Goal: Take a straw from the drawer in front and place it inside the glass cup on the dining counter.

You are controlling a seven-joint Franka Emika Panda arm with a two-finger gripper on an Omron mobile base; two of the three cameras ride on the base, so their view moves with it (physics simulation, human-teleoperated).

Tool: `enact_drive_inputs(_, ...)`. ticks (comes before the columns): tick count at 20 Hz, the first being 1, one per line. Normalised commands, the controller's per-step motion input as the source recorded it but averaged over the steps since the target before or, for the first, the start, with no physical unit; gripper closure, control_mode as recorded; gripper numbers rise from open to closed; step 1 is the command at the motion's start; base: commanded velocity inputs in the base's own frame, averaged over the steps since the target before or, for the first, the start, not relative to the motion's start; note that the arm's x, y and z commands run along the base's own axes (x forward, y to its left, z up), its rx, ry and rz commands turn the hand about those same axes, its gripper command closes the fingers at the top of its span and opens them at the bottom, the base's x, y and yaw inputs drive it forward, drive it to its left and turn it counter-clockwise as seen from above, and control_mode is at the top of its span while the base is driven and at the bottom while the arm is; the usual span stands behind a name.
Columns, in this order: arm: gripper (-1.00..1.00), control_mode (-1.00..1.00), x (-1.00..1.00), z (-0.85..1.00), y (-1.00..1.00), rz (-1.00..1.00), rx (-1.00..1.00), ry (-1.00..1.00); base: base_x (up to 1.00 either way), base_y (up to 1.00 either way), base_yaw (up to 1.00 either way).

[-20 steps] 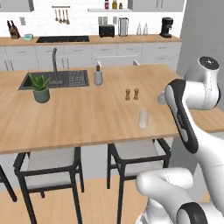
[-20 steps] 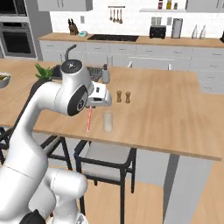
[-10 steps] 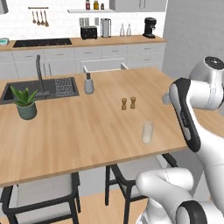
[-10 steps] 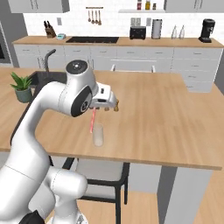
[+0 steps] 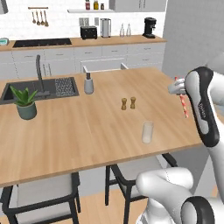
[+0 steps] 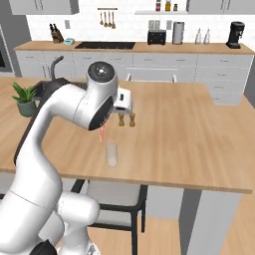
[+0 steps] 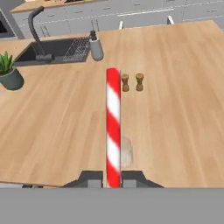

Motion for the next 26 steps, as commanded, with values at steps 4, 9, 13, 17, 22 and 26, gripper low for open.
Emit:
enact_drive_inputs(4, 1.00, -1.00, 0.03, 0.40, -0.02, 0.31, 0.33, -0.15, 0.00, 0.00, 0.00)
enact_drive_inputs(9, 1.00, -1.00, 0.31, 0.13, 0.00, 0.37, 0.29, -0.04, 0.00, 0.00, 0.00)
enact_drive_inputs(13, 1.00, -1.00, 0.36, 0.00, 0.04, 0.35, 0.16, 0.00, 0.00, 0.00, 0.00)
enact_drive_inputs(17, 1.00, -1.00, 0.01, -0.15, 0.18, 0.25, 0.06, -0.04, 0.00, 0.00, 0.00)
enact_drive_inputs(22, 1.00, -1.00, -0.26, -0.39, 0.31, 0.06, 0.04, -0.17, 0.00, 0.00, 0.00)
enact_drive_inputs(26, 1.00, -1.00, -0.34, -0.41, 0.34, 0.00, 0.07, -0.22, 0.00, 0.00, 0.00)
